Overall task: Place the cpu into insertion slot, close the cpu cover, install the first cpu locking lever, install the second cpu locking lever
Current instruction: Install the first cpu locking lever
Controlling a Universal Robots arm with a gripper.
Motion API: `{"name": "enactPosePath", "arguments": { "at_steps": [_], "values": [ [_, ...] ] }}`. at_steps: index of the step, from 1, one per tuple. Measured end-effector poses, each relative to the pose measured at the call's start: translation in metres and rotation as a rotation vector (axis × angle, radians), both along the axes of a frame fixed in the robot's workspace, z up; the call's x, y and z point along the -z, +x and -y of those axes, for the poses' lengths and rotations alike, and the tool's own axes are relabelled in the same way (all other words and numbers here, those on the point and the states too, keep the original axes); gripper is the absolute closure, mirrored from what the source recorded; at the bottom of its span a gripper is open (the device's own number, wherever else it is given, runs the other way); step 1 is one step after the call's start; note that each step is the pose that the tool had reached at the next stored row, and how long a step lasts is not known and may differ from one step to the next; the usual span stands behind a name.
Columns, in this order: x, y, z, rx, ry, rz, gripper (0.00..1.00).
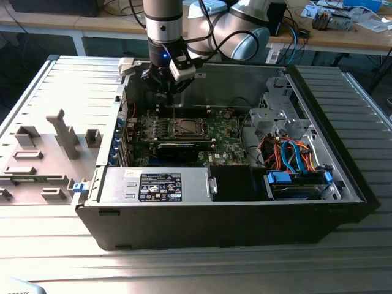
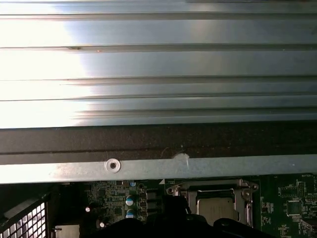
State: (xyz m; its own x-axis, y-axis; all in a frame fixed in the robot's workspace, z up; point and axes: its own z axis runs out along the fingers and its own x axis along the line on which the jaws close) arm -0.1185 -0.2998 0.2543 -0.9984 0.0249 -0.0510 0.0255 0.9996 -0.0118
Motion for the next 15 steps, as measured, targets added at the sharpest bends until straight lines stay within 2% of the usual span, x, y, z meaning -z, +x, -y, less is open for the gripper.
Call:
{"name": "enactPosePath", "arguments": {
  "at_steps": [15],
  "values": [
    [0.0004,0.006,0.0,0.0,0.0001,0.0001,0.89]
  ]
}}
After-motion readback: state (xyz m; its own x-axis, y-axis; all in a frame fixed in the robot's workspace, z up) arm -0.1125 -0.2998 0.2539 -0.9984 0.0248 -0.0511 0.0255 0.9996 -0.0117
